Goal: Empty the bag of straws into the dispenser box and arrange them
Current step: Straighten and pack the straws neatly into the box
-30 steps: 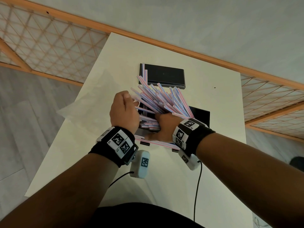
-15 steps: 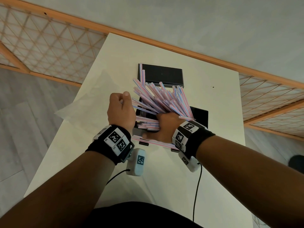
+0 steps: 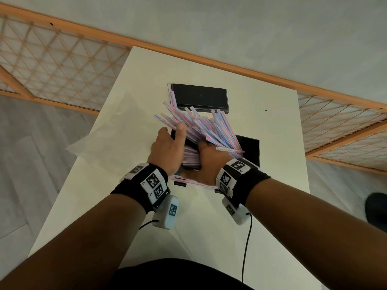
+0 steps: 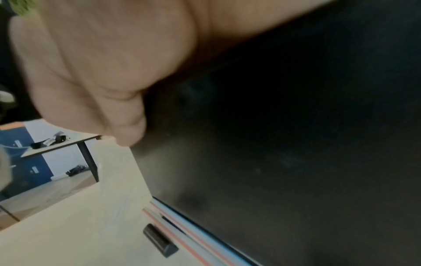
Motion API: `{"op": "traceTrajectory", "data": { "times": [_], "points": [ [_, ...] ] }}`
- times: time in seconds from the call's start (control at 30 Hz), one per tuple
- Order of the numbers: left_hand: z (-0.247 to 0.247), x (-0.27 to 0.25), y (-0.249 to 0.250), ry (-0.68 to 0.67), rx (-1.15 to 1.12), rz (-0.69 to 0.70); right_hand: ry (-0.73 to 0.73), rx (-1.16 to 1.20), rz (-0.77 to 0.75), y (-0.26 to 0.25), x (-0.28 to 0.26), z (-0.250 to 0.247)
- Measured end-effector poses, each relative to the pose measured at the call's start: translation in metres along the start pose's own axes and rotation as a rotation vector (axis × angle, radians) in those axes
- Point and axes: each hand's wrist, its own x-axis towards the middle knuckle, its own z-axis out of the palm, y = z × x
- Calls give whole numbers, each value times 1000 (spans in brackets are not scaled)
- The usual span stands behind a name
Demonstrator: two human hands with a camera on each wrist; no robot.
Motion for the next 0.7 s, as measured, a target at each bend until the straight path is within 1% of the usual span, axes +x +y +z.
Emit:
{"op": "traceTrajectory", "data": {
  "times": [0.07, 0.17, 0.2, 0.27, 0.3, 0.33, 0.4, 0.43, 0.5, 0.53, 0.63, 0.7],
  "points": [
    [2, 2, -4, 19, 38, 59, -8, 90, -12, 0, -3, 0],
    [5, 4, -11, 3, 0, 162, -40, 147, -89, 2, -15, -3],
    [4, 5, -12, -19, -23, 184, -27, 163, -122, 4, -21, -4],
    [1, 5, -15, -70, -104, 201, 52, 211, -198, 11, -38, -3],
    [-3, 4, -14, -85, -174, 195, 106, 234, -211, 16, -45, -1],
    [-7, 5, -15, -81, -267, 161, 165, 253, -201, 22, -51, 0],
    [-16, 8, -12, -42, -465, 54, 273, 263, -144, 33, -60, 3],
    [-22, 10, -8, -4, -514, 4, 307, 253, -110, 36, -62, 3],
    [-32, 17, 5, 101, -503, -36, 350, 241, -64, 41, -65, 5],
    [-38, 20, 13, 138, -476, -27, 366, 252, -49, 42, -66, 6],
    [-50, 27, 38, 161, -352, 29, 402, 307, -11, 43, -67, 11],
    [-52, 36, 52, 168, -183, 59, 419, 328, 4, 43, -67, 12]
  ]
}}
